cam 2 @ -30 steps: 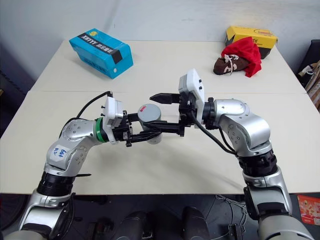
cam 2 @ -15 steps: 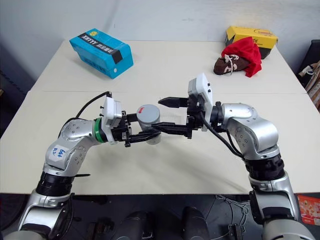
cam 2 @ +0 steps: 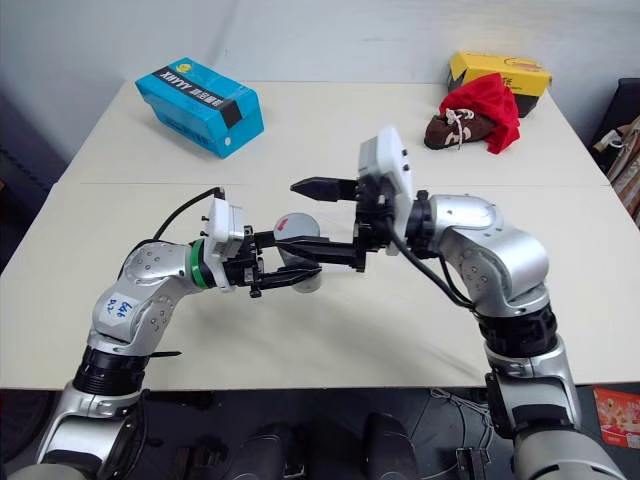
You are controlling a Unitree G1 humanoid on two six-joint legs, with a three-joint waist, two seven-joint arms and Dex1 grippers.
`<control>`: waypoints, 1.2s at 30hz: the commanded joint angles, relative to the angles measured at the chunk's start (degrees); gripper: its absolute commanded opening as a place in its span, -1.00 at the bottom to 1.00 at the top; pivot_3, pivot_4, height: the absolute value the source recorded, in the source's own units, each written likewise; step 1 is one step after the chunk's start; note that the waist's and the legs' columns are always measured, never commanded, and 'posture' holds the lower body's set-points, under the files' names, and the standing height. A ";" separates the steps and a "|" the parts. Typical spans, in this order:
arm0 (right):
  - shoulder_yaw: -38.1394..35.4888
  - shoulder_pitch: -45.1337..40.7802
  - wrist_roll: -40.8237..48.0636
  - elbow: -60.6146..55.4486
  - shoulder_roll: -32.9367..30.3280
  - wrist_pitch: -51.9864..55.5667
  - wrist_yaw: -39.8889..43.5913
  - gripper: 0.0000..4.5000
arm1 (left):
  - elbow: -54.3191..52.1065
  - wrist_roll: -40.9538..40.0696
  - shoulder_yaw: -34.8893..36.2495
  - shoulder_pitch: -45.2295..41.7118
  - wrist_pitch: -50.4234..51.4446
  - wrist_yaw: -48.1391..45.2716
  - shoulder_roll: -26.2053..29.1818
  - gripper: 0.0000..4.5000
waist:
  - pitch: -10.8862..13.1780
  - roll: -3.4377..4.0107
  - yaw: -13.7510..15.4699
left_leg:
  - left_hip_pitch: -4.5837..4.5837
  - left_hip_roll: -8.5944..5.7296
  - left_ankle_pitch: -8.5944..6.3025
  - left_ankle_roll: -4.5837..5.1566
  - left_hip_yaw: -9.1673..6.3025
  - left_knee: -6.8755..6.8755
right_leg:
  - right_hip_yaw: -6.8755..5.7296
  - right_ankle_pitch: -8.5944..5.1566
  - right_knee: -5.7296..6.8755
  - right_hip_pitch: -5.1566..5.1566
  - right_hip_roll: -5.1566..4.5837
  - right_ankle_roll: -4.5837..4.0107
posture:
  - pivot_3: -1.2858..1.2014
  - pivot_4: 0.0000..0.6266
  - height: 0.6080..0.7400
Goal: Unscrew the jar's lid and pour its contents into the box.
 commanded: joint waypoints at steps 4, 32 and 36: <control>1.65 -1.89 -3.96 1.32 1.60 -3.41 -0.19 0.99 | -1.66 -0.48 0.26 -0.15 -0.64 -0.04 -0.44 0.03 | 0.00 0.00 -0.09 | 0.00 -0.01 0.00 0.01 0.00 0.00 | 0.00 0.00 0.00 0.00 0.00 0.00 | 0.03 -0.52 1.00; -2.11 1.61 -0.54 1.11 -0.06 -2.06 3.12 0.99 | -1.02 -0.16 0.22 -0.10 -1.11 -0.18 -0.54 0.03 | 0.00 0.00 -0.13 | 0.00 0.01 0.00 0.01 0.01 0.00 | 0.01 0.00 0.00 0.00 0.02 0.00 | 0.03 -0.52 1.00; -2.40 2.67 0.60 -0.06 -0.06 -2.85 4.82 0.99 | -0.89 -0.13 0.27 -0.14 -1.11 -0.25 -0.46 0.03 | 0.00 0.00 -0.11 | 0.00 0.01 0.00 0.01 0.00 0.00 | 0.01 0.00 0.00 0.00 0.01 0.00 | 0.03 -0.52 1.00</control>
